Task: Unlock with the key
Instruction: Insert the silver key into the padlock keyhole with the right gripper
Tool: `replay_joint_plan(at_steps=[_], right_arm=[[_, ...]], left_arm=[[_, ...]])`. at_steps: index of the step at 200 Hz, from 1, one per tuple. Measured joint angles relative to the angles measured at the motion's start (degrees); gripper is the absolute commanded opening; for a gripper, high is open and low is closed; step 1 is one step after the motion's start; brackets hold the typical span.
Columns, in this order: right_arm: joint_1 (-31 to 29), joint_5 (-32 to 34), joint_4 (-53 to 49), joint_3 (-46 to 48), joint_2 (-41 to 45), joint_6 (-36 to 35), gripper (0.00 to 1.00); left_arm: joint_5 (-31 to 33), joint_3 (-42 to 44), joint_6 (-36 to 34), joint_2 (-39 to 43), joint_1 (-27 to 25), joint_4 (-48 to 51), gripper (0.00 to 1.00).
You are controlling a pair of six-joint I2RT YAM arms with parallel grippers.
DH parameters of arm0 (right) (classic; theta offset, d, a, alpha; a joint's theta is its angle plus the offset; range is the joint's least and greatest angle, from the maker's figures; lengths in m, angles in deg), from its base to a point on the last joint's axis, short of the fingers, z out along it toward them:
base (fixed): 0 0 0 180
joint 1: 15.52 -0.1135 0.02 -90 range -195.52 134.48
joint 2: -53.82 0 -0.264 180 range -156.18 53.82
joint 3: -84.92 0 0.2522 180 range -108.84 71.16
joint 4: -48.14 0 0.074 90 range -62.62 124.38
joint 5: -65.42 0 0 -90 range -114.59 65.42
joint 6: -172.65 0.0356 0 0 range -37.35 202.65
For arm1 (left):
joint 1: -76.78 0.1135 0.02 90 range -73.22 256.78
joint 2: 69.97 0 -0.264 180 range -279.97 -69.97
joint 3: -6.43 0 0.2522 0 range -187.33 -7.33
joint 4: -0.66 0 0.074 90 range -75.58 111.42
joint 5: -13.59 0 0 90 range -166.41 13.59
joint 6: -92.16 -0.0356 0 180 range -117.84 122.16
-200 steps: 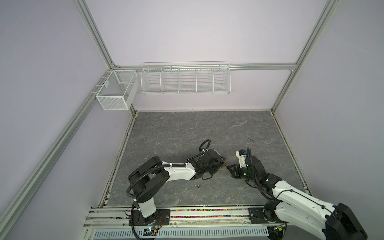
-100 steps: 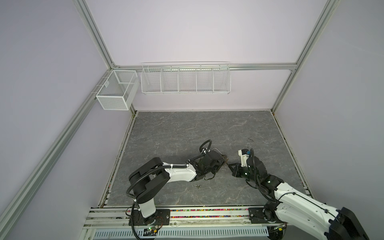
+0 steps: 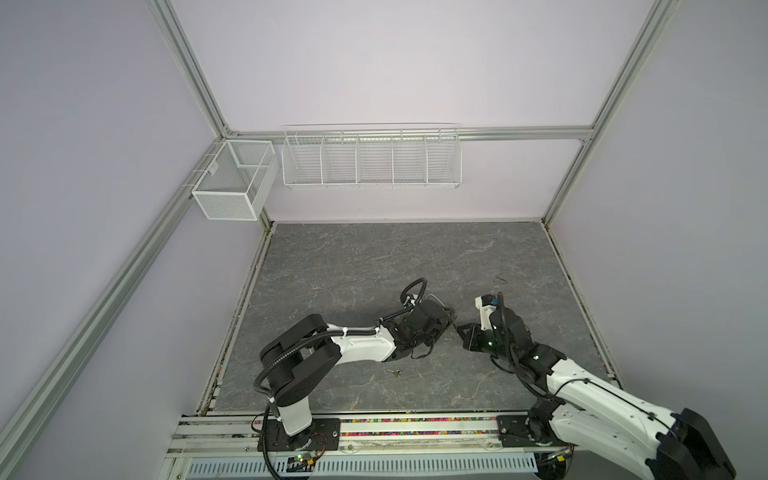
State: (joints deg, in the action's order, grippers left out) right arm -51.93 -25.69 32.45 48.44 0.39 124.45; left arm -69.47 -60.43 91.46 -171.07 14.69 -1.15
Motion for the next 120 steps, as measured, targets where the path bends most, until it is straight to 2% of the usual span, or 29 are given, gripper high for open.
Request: replay_joint_plan(at_steps=[67,120], right_arm=[[0.42,0.02,-4.44,-1.81,-0.2,0.72,0.06],[0.5,0.24,-4.9,0.44,-2.21,4.17,0.06]], left_arm=[[0.57,0.04,0.92,-0.74,-0.79,-0.59,0.0],[-0.2,2.99,6.34,-5.84,-2.1,-8.37,0.0]])
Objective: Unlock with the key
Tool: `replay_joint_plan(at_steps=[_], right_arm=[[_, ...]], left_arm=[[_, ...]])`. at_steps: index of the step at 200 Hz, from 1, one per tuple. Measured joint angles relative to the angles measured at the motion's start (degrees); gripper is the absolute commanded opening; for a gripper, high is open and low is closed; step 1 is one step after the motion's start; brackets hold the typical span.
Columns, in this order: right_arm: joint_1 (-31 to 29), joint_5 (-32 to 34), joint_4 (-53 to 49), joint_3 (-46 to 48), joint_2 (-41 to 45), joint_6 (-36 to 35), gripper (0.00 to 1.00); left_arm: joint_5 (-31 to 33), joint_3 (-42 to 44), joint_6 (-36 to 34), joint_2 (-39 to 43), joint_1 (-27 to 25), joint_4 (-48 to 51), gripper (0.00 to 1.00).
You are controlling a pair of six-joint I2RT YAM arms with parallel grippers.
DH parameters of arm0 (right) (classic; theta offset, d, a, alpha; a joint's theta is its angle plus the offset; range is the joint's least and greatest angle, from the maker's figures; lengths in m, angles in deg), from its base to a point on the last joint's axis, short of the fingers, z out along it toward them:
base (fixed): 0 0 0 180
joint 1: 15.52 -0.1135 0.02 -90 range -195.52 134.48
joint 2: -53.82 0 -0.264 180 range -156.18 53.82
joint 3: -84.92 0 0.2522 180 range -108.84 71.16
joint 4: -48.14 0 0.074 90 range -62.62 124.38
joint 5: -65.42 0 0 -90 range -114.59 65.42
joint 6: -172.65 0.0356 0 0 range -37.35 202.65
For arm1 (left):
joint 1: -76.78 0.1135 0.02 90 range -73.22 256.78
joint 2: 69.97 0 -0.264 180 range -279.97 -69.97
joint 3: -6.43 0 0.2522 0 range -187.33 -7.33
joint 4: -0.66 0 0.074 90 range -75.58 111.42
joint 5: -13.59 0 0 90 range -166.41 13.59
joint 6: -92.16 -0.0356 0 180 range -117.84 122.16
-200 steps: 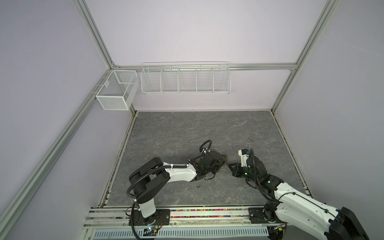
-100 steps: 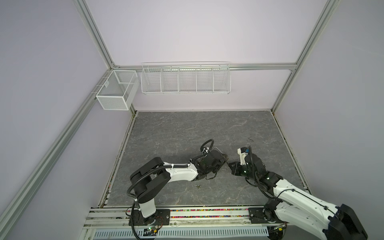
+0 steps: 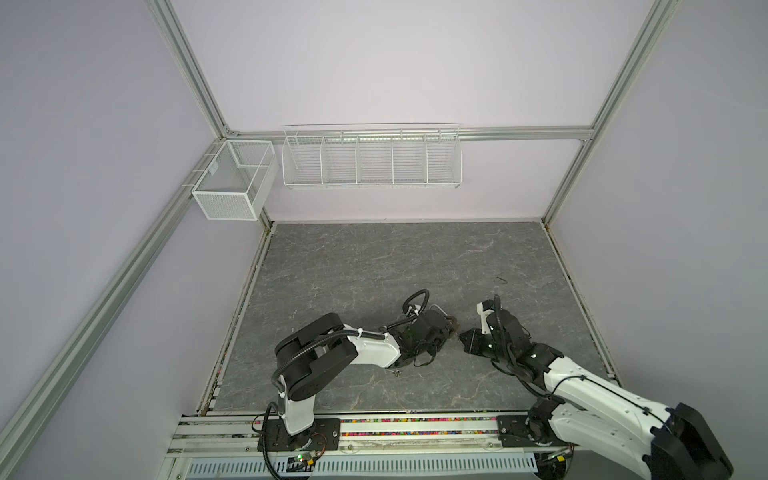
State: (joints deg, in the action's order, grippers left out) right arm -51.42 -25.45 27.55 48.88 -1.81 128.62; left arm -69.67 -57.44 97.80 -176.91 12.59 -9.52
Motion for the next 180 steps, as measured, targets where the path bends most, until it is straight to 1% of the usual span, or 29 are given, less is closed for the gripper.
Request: replay_joint_plan(at_steps=[45,96,115,146,180], right_arm=[[-0.37,1.57,-2.54,-1.79,-2.03,1.92,0.06],[-1.95,7.04,-2.89,-3.41,-5.33,3.21,0.06],[-2.8,8.76,-3.21,-3.91,-5.35,3.5,0.06],[-3.21,9.46,-3.15,-3.98,-5.35,3.39,0.06],[-3.19,9.68,-4.55,-5.29,-5.62,0.61,0.06]], left_arm=[[0.52,0.87,3.43,-1.97,-0.5,-4.15,0.0],[2.43,1.75,5.4,-5.95,-0.72,-13.62,0.0],[2.91,1.84,5.99,-6.16,-0.72,-14.78,0.0],[3.06,2.16,6.32,-6.14,-0.76,-15.41,0.0],[3.1,2.4,7.28,-6.12,-0.74,-16.13,0.0]])
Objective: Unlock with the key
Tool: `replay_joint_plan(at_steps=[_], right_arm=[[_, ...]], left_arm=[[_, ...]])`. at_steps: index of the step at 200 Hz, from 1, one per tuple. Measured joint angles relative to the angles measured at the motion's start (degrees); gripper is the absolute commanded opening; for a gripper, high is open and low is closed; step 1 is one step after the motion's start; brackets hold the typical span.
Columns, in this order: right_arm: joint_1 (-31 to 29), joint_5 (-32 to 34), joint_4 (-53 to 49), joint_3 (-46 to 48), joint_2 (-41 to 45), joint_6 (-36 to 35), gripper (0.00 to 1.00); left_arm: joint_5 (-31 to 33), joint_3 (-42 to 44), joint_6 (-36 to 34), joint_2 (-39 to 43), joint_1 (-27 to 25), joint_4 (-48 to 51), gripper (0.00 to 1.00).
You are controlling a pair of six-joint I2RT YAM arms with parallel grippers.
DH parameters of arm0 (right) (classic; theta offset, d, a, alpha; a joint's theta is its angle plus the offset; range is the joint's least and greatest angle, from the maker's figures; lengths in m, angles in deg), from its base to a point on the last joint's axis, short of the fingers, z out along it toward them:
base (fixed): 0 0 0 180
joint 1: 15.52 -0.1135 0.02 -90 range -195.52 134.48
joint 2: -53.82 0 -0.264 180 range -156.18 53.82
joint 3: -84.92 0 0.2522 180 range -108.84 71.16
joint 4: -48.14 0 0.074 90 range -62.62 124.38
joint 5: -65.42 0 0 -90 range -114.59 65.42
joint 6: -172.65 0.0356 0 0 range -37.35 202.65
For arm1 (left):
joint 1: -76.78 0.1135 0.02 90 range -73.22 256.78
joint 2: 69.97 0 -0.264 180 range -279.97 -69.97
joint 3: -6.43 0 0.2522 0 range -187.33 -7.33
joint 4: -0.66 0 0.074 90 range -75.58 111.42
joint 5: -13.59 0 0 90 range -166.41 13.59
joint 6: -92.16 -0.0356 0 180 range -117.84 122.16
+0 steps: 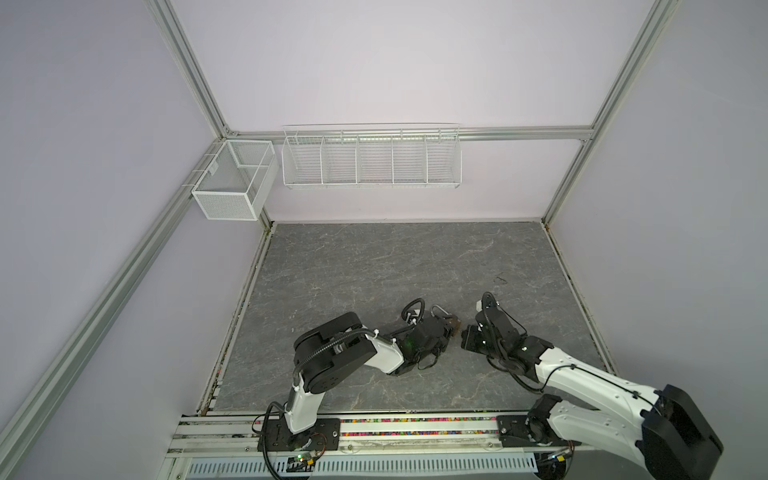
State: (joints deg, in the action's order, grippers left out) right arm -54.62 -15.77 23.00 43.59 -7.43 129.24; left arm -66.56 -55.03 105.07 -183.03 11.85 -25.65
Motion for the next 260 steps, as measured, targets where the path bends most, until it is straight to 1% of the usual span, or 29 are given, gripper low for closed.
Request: replay_joint_plan(at_steps=[29,59,173,220,260], right_arm=[[0.13,0.55,-2.47,-1.57,-0.26,-1.86,0.06],[1.2,-0.44,-3.26,-1.77,-0.31,-2.93,0.06],[2.32,-2.51,-3.89,-2.1,-1.03,-3.54,0.06],[2.32,-2.91,-3.28,-2.1,-2.03,-3.45,0.06],[2.01,-3.72,0.59,-1.53,-4.39,-1.2,0.06]], left_arm=[[-0.22,0.11,1.01,0.0,-0.02,-0.81,0.0],[-0.72,0.22,1.2,0.0,-0.02,-0.96,0.0],[-0.85,0.94,0.7,0.59,-0.09,-0.33,0.0],[-0.61,0.92,0.0,0.66,-0.09,0.44,0.0],[2.01,0.87,-1.11,0.66,-0.04,1.33,0.0]])
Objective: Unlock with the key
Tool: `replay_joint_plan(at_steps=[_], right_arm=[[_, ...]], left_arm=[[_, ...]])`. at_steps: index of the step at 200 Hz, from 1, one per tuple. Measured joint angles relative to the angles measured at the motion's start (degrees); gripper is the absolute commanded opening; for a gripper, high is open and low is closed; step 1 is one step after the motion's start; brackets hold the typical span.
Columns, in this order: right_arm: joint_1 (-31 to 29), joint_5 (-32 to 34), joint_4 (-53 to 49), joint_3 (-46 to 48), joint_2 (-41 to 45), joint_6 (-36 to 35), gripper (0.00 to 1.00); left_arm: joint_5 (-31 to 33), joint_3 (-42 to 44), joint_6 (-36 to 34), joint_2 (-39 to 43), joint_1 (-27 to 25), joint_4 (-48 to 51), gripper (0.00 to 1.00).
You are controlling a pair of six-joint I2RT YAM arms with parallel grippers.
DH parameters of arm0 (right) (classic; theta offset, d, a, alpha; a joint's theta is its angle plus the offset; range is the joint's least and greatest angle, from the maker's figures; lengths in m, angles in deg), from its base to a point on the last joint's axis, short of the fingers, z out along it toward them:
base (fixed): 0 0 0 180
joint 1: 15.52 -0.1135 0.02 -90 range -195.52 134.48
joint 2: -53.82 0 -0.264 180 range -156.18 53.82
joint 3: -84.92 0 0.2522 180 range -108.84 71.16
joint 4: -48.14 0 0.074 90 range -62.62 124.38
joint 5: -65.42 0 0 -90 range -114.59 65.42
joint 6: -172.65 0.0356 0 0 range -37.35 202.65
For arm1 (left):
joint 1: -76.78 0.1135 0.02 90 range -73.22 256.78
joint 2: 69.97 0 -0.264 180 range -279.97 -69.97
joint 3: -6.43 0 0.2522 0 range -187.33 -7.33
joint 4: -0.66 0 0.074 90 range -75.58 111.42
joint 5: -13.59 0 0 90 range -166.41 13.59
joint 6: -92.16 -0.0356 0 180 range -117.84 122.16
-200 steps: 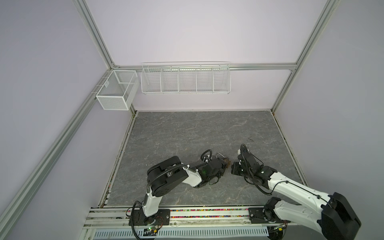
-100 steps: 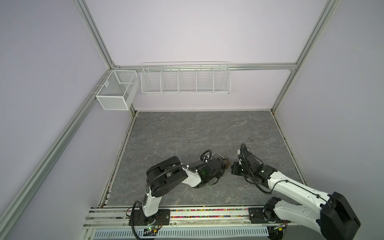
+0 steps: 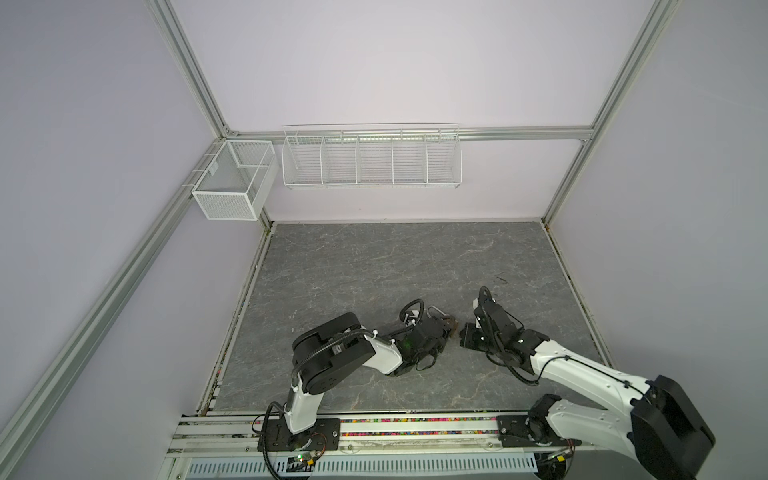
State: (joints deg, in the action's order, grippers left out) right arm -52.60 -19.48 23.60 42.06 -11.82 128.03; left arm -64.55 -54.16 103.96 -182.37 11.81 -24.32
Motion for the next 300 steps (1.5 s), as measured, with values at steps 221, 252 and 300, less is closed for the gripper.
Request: replay_joint_plan(at_steps=[221,252,300], right_arm=[[-2.27,-0.24,11.72,4.74,0.87,-5.46,0.06],[-2.45,-0.02,13.09,4.74,0.87,-6.32,0.06],[-2.45,-0.42,13.44,4.9,2.03,-6.45,0.06]], left_arm=[[0.09,-0.07,-1.07,5.49,1.4,10.38,0.0],[0.37,-0.28,-2.01,6.43,1.84,11.5,0.0],[0.52,-0.33,-3.06,7.19,1.99,12.0,0.0]])
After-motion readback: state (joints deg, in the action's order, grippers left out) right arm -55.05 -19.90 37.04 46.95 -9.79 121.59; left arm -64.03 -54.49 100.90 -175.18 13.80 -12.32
